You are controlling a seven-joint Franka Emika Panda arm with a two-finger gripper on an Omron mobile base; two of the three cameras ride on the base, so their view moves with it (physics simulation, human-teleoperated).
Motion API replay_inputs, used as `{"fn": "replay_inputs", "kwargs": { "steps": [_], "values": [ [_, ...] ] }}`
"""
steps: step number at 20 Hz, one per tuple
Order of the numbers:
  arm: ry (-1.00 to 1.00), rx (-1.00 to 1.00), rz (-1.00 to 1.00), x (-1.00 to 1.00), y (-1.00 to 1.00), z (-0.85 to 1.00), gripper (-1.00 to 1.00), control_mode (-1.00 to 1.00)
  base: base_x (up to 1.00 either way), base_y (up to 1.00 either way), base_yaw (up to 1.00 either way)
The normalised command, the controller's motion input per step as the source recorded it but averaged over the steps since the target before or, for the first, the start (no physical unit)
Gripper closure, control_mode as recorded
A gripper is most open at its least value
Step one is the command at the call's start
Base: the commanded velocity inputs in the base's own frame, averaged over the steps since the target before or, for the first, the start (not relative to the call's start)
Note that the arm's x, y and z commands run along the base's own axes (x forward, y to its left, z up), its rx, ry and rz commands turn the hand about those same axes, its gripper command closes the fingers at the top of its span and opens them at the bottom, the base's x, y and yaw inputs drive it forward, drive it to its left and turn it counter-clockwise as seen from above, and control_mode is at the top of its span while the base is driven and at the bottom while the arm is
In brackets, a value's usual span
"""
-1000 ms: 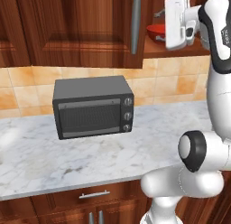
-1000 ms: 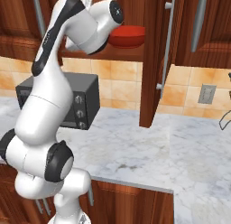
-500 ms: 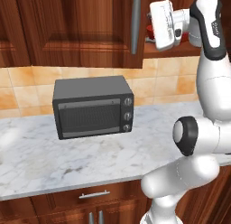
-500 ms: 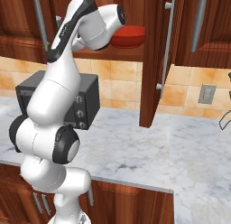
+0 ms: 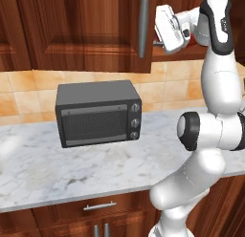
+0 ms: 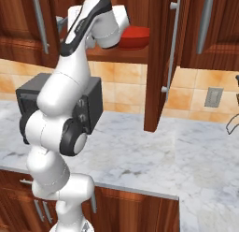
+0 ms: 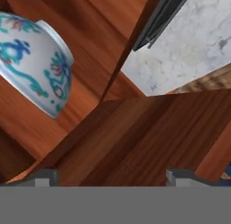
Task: Move the bowls from the cabinet to the plates on the dining table.
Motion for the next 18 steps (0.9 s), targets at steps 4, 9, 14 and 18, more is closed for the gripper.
{"fn": "replay_inputs", "kwargs": {
  "steps": [4, 9, 14, 18],
  "values": [
    [0.09, 0.00, 0.22, -0.44, 0.33, 0.00, -1.00, -1.00, 0.00, 0.00, 0.00],
    [0.07, 0.01, 0.14, -0.61, 0.51, 0.00, -1.00, -1.00, 0.00, 0.00, 0.00],
    [0.01, 0.04, 0.10, -0.78, 0.49, 0.02, -1.00, -1.00, 0.00, 0.00, 0.00],
    [0.00, 0.08, 0.06, -0.88, 0.40, 0.05, -1.00, -1.00, 0.00, 0.00, 0.00]
  ]
}}
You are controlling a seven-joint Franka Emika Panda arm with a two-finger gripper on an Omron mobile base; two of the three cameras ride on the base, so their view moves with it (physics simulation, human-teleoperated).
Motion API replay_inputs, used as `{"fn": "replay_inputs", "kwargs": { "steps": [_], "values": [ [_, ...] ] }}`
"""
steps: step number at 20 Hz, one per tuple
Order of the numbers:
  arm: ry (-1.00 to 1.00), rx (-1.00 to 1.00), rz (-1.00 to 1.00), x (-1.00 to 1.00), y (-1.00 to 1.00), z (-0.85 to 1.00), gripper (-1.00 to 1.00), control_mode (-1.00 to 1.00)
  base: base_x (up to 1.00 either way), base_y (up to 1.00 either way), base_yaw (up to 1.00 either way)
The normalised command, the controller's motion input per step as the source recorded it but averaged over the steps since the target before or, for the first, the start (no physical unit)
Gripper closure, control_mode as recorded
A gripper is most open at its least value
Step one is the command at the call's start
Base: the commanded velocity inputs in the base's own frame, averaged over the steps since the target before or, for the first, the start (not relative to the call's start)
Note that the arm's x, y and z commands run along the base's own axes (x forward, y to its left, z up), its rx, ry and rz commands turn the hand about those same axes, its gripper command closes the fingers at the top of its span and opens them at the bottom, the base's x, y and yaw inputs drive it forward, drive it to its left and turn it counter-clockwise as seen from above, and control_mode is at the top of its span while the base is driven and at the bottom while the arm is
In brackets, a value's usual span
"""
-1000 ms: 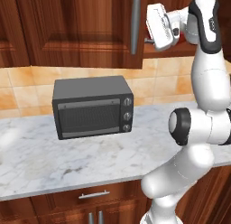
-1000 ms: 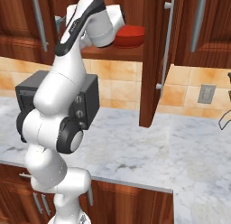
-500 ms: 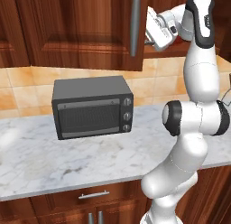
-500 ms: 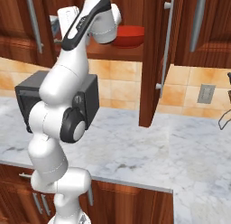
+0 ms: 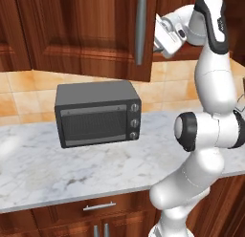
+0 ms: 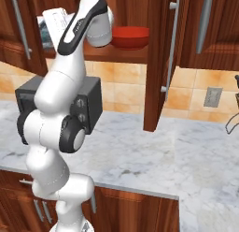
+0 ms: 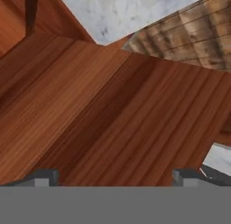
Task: Move the bowls from the cabinet to the plates on the dining table.
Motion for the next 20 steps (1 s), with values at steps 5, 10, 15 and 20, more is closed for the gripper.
{"fn": "replay_inputs", "kwargs": {
  "steps": [5, 10, 15, 20],
  "values": [
    [-0.09, 0.09, 0.04, -0.73, 0.35, 0.06, -1.00, -1.00, 0.00, 0.00, 0.00],
    [-0.21, 0.07, 0.00, -0.77, 0.36, 0.03, -1.00, -1.00, 0.00, 0.00, 0.00],
    [-0.28, 0.03, 0.00, -0.67, 0.34, 0.00, -1.00, -1.00, 0.00, 0.00, 0.00],
    [-0.24, 0.03, 0.00, -0.33, 0.41, -0.04, -1.00, -1.00, 0.00, 0.00, 0.00]
  ]
}}
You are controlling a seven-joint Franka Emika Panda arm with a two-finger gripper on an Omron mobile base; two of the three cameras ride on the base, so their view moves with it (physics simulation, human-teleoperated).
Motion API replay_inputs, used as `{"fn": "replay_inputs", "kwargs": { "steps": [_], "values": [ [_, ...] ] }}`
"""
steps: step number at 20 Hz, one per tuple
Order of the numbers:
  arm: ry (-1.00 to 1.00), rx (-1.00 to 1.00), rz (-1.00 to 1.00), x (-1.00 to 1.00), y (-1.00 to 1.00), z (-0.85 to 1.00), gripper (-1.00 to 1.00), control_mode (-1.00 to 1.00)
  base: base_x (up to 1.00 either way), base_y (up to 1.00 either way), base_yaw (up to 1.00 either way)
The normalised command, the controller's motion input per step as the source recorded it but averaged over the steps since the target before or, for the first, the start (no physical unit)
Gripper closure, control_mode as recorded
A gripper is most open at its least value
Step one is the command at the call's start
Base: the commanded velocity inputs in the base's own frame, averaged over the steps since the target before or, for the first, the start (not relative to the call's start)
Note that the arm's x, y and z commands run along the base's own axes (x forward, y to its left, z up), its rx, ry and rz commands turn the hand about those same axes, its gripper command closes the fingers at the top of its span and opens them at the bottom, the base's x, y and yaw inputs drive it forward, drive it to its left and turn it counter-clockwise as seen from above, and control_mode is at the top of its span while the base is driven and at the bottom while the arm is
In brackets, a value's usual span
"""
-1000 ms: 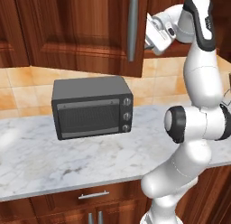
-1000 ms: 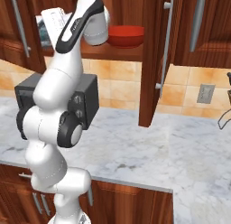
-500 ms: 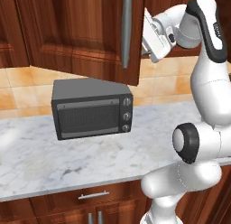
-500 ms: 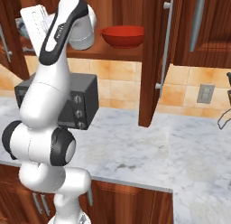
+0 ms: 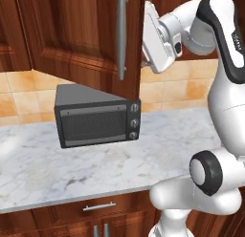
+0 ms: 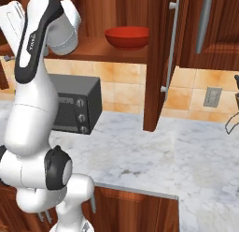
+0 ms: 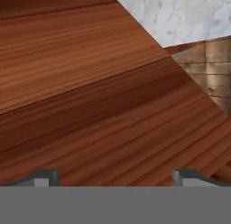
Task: Move the bowls from the cabinet to the plates on the dining table.
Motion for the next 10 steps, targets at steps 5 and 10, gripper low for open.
{"fn": "replay_inputs", "kwargs": {
  "steps": [5, 10],
  "values": [
    [-0.22, 0.04, 0.00, -0.17, 0.55, -0.10, -1.00, -1.00, 0.00, 0.00, 0.00],
    [-0.20, 0.00, 0.00, -0.01, 0.76, -0.11, -1.00, -1.00, 0.00, 0.00, 0.00]
  ]
}}
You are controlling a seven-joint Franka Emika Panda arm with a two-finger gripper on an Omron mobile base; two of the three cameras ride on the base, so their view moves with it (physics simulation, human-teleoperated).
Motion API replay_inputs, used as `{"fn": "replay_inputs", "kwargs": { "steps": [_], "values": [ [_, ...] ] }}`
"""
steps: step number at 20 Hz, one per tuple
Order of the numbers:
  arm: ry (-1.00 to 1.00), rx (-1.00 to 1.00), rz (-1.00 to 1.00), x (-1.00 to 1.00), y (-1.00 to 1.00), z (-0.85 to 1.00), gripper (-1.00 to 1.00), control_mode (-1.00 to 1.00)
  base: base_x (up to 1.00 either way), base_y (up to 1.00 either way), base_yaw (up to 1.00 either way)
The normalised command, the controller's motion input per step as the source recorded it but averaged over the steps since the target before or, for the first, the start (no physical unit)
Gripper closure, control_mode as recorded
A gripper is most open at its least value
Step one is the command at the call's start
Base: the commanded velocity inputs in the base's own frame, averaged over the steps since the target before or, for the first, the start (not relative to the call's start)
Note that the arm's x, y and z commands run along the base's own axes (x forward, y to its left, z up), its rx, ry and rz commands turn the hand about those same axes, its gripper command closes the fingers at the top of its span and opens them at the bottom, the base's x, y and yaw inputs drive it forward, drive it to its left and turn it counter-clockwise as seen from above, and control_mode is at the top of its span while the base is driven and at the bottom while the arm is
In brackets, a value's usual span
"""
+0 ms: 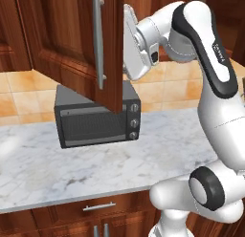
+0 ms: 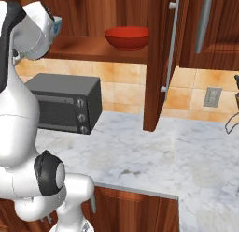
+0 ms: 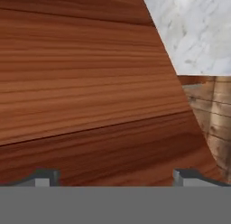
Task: Move the bowls from the cabinet to the plates on the dining table.
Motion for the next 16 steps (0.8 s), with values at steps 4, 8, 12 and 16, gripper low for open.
{"fn": "replay_inputs", "kwargs": {
  "steps": [4, 8, 12, 16],
  "values": [
    [-0.17, 0.00, 0.00, 0.03, 0.82, -0.17, -1.00, -1.00, 0.00, 0.00, 0.00],
    [-0.17, 0.00, -0.01, 0.01, 0.77, -0.15, -1.00, -1.00, 0.00, 0.00, 0.00],
    [-0.16, 0.00, -0.01, 0.00, 0.79, -0.16, -1.00, -1.00, 0.00, 0.00, 0.00],
    [-0.18, 0.00, -0.02, 0.00, 0.80, -0.11, -1.00, -1.00, 0.00, 0.00, 0.00]
  ]
}}
